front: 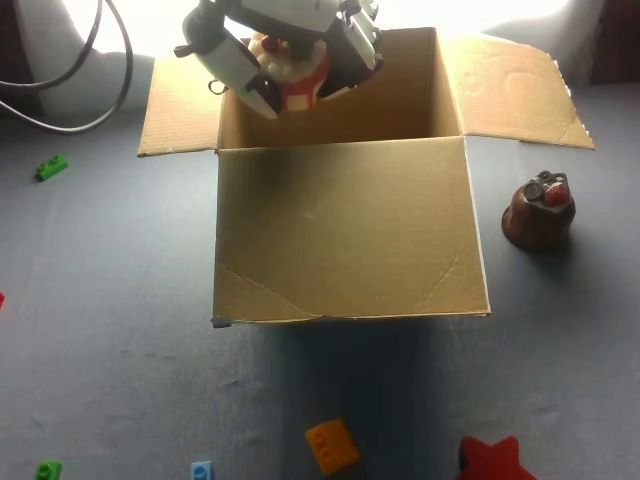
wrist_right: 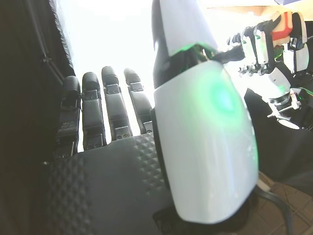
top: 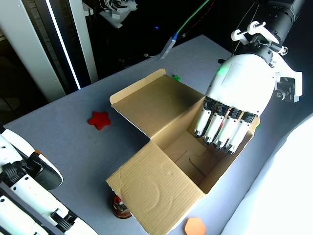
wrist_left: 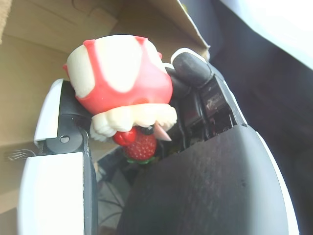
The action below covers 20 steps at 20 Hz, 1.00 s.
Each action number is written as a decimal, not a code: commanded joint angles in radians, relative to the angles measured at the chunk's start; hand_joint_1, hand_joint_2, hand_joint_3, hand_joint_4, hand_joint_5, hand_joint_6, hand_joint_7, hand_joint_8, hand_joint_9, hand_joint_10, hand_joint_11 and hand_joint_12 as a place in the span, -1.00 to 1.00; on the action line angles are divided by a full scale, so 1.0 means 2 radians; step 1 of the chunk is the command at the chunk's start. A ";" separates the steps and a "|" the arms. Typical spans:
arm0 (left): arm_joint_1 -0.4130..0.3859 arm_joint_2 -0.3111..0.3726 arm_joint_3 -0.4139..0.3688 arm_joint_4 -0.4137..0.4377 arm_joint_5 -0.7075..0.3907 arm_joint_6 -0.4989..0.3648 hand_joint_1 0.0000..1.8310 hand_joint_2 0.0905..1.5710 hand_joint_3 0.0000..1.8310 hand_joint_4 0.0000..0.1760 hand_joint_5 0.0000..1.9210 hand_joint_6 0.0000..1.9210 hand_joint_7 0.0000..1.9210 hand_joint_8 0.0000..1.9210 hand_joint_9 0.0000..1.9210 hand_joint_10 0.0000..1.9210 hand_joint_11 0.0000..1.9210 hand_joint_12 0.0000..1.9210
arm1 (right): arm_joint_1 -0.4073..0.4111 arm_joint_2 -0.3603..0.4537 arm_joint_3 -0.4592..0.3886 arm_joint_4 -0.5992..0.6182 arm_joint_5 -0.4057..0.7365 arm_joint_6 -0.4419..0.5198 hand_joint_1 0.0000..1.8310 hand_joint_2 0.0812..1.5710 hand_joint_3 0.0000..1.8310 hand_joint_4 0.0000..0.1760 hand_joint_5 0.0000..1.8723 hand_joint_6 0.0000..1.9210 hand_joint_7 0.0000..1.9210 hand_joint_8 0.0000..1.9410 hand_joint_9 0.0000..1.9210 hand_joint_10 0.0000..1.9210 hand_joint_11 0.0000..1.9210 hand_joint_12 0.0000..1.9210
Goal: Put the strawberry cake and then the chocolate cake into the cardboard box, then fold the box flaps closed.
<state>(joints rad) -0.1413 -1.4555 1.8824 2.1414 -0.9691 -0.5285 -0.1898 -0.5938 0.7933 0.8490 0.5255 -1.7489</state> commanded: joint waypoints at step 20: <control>-0.012 0.002 0.011 -0.027 0.022 0.010 -0.33 0.12 -0.99 0.01 -0.88 -1.00 -0.92 -1.00 -0.83 -0.97 -1.00 0.12 | 0.005 -0.005 0.029 -0.010 -0.002 0.079 0.13 0.26 -1.00 -0.90 -0.91 -1.00 -0.88 -1.00 -0.89 -1.00 -1.00 -0.67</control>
<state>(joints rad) -0.1501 -1.4559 1.9011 2.1483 -0.9550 -0.5129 -0.1898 -0.6212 0.8566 0.8680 0.4435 -1.5879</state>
